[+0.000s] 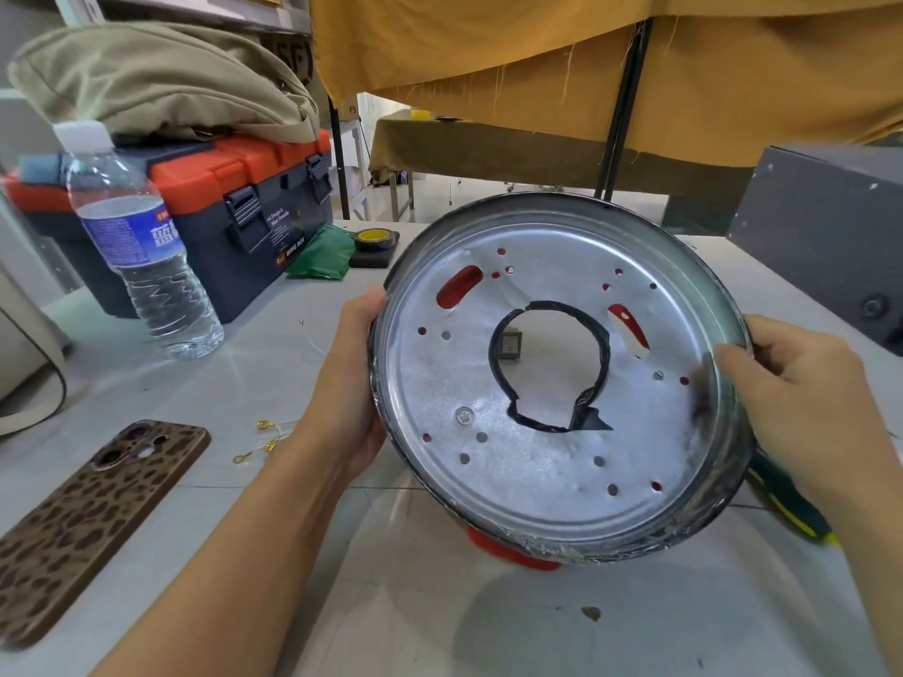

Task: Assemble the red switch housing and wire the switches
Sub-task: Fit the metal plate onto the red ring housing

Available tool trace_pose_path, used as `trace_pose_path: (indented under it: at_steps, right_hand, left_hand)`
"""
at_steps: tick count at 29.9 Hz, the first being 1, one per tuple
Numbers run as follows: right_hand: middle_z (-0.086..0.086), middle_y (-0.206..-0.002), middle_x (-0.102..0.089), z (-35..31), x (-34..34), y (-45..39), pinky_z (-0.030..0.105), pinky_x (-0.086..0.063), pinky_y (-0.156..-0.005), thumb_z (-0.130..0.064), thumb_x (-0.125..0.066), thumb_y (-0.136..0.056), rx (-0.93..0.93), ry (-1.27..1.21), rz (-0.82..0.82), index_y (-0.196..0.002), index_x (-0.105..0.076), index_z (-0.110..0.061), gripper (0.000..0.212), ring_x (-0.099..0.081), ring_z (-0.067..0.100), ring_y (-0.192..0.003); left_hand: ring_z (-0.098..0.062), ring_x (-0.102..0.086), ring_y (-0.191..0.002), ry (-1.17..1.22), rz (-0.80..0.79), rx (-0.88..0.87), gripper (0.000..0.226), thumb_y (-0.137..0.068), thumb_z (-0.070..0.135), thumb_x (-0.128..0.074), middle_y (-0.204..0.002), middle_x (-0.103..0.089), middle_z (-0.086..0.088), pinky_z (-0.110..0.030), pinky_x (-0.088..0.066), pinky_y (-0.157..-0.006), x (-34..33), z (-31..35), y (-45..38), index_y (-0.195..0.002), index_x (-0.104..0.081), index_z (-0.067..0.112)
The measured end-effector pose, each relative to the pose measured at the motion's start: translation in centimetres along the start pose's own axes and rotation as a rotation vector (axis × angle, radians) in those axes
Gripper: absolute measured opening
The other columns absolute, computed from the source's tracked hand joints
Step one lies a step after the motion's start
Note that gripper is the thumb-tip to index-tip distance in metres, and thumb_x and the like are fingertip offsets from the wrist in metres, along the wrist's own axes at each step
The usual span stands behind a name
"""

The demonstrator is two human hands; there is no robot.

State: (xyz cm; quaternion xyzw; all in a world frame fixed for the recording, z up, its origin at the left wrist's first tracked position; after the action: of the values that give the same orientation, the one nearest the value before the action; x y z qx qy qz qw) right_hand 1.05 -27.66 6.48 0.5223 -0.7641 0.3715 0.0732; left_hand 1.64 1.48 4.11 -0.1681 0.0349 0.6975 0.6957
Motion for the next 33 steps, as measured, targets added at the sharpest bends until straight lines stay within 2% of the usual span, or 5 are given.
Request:
trace_pose_path:
  at_steps: [6,12,21,30,33]
  right_hand:
    - [0.028,-0.067,-0.058,0.14,0.16,0.03,0.042,-0.044,-0.051,-0.008,-0.052,-0.083,0.027,0.030,0.018,-0.072,-0.061,-0.001,0.016,-0.052,0.045,-0.064]
    - [0.028,-0.068,-0.060,0.16,0.09,0.04,0.055,-0.051,-0.061,-0.009,-0.051,-0.083,0.016,0.002,0.012,-0.072,-0.060,-0.003,0.016,-0.057,0.043,-0.063]
    - [0.022,-0.066,-0.062,0.39,0.07,0.03,0.054,-0.052,-0.059,-0.019,-0.049,-0.077,-0.007,-0.036,-0.001,-0.074,-0.062,-0.009,0.016,-0.058,0.041,-0.061]
    - [0.020,-0.066,-0.062,0.67,-0.05,0.11,0.050,-0.051,-0.058,-0.025,-0.047,-0.070,-0.050,-0.074,-0.046,-0.076,-0.063,-0.013,0.020,-0.057,0.043,-0.062]
    - [0.022,-0.067,-0.060,0.80,-0.06,0.11,0.049,-0.049,-0.056,-0.020,-0.049,-0.073,-0.046,-0.088,-0.055,-0.075,-0.062,-0.012,0.016,-0.055,0.045,-0.063]
  left_hand:
    - [-0.015,-0.067,-0.074,-0.005,-0.005,0.034,0.043,-0.094,0.042,-0.034,-0.080,-0.071,-0.002,-0.028,-0.055,-0.062,0.17,-0.43,-0.17,-0.083,-0.070,0.022]
    - [-0.012,-0.062,-0.066,-0.031,0.025,0.030,0.037,-0.093,0.042,-0.036,-0.073,-0.065,0.001,-0.027,-0.053,-0.060,0.43,-0.39,-0.19,-0.081,-0.062,0.019]
    - [-0.011,-0.058,-0.058,-0.038,0.022,0.013,0.033,-0.093,0.038,-0.038,-0.065,-0.062,0.003,-0.025,-0.051,-0.054,0.36,-0.22,-0.14,-0.081,-0.058,0.016]
    - [-0.014,-0.068,-0.074,-0.062,0.033,0.059,0.041,-0.095,0.043,-0.036,-0.080,-0.072,0.000,-0.027,-0.052,-0.064,0.50,-0.74,0.02,-0.088,-0.070,0.021]
    - [-0.017,-0.068,-0.081,-0.075,0.057,0.065,0.040,-0.095,0.043,-0.037,-0.086,-0.072,-0.003,-0.035,-0.051,-0.074,0.66,-0.82,0.05,-0.092,-0.070,0.020]
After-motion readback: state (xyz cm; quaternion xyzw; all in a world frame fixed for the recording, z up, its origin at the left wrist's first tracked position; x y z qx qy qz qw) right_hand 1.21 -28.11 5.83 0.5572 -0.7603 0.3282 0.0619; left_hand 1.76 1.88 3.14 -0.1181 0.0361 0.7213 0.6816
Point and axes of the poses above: each hand's wrist, its own y-axis away from the middle knuckle, its own x-axis out of the back of the hand, z = x × y, the point moved 6 cm from there along -y, towards the middle knuckle
